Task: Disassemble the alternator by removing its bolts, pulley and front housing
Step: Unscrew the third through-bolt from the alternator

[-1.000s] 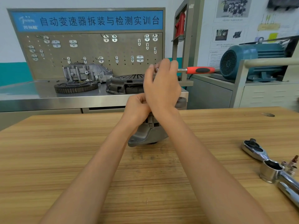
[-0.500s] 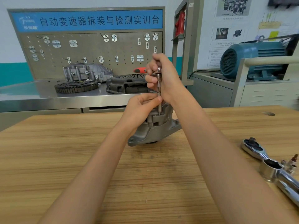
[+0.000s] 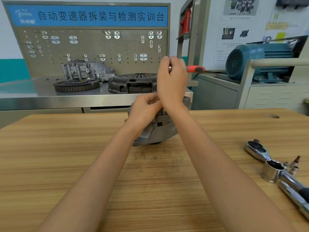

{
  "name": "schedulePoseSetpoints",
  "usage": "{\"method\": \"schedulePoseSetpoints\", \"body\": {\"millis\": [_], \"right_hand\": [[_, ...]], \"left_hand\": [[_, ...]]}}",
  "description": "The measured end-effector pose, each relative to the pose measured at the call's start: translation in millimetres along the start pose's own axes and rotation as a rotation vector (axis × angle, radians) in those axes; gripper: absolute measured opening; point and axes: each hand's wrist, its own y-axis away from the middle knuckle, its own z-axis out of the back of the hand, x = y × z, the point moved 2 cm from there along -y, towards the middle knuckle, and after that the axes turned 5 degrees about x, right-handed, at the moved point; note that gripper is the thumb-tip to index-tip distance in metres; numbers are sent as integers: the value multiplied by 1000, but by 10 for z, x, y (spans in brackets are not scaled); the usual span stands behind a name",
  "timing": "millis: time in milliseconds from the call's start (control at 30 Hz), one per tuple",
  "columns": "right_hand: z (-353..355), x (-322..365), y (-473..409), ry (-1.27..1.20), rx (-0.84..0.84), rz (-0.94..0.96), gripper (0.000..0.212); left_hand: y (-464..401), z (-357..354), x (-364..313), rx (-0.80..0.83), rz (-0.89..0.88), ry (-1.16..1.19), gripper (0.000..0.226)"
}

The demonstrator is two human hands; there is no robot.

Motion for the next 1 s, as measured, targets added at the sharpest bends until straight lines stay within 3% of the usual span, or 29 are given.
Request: {"method": "schedulePoseSetpoints", "body": {"millis": [100,200,300,400,500,567,633,700,833,1000], "right_hand": [[-43,45,-74,-213,181,-131,42],[-128,71,-158,-495,355,-405,43],[-152,45,-189,-574,465,-500,44],[-94,21,-195,-631,419,-495,43],[-58,24,-182,-588,256,-440,42],[-79,41,-105,-268,135,-252,38],[-117,6,31,213,4,-28,24],[-128,-18,119,454,-82,96,13],[-124,5,58,259,-17,57,12],[-62,82,-125,-134,124,-242,39]], "left_hand": [[-8,17,4,19,5,28,14],[0,65,5,36,25,65,15],[-7,99,15,45,48,80,19],[-30,84,36,35,49,70,22],[-42,56,27,-9,41,50,20],[-40,58,23,-33,46,30,10],[-46,77,31,-79,51,-5,30],[-46,79,41,-107,69,-37,39],[-19,59,23,-99,74,-42,36],[8,30,8,-3,72,7,12]]}}
